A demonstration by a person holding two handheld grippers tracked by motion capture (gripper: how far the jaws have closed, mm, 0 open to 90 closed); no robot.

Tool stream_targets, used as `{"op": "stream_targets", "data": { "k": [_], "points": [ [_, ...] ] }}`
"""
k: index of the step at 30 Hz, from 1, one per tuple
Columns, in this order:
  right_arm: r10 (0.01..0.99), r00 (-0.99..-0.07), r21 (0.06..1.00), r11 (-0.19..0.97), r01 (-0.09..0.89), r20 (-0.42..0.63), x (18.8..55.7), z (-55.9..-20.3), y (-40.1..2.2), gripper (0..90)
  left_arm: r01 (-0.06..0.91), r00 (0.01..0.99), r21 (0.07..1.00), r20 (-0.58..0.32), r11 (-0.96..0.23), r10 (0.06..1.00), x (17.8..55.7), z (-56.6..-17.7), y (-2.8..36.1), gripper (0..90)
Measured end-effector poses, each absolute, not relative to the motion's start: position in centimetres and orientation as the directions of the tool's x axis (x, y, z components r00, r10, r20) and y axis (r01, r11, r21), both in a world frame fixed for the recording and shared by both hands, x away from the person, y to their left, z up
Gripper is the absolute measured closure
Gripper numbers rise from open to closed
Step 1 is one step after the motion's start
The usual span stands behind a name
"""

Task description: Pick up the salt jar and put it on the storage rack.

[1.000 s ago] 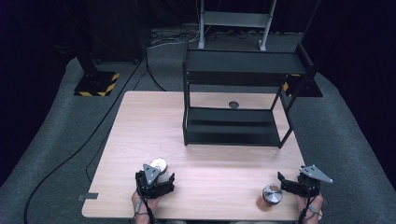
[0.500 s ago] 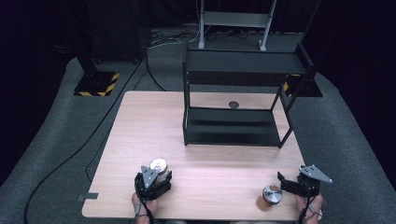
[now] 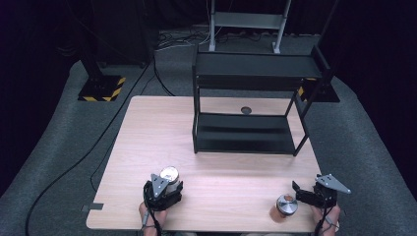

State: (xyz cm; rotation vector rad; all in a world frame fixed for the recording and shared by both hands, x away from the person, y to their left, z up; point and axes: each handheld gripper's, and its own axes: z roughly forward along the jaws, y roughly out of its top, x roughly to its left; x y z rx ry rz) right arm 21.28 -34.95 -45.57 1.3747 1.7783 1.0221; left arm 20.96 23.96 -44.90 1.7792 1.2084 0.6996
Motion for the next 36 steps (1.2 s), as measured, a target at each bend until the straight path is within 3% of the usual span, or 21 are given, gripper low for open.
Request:
{"op": "stream_targets", "data": {
  "k": [36],
  "points": [
    [0.973,-0.227,0.884,0.132,0.449,-0.03,21.1,-45.7,-35.1,0.0,0.408,0.533,0.878,-0.006,-0.25,0.846,23.0,-38.9,23.3,31.0]
  ]
}}
